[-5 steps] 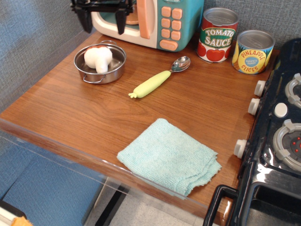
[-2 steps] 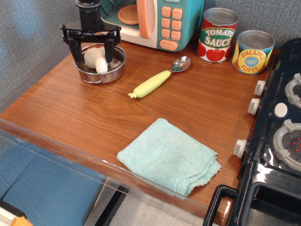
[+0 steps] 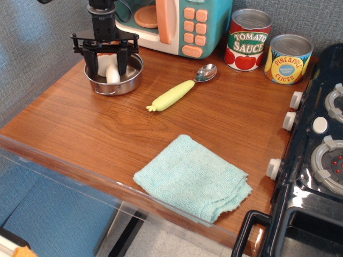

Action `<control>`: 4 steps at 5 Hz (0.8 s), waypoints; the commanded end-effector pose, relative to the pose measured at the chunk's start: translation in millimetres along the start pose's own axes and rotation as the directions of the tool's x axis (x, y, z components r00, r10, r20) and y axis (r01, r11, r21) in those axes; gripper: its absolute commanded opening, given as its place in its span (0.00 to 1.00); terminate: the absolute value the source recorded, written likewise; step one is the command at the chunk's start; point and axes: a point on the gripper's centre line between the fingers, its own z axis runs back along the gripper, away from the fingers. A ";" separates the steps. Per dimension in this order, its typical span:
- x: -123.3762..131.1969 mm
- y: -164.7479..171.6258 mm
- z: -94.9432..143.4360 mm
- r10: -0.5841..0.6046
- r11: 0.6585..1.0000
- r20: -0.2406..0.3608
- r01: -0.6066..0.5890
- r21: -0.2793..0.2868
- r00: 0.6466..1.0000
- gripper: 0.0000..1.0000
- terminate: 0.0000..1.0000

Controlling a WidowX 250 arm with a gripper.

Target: THE MASHROOM WAS CHANGED TOP ON THE TOWL

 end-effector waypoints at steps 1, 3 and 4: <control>-2.9 4.3 23.3 0.001 1.000 0.057 -0.001 0.009 0.998 0.00 0.00; 3.3 -6.6 79.4 -0.016 0.998 0.215 0.029 -0.061 0.977 0.00 0.00; -19.8 -21.6 131.2 -0.066 0.988 0.351 0.110 -0.108 0.934 0.00 0.00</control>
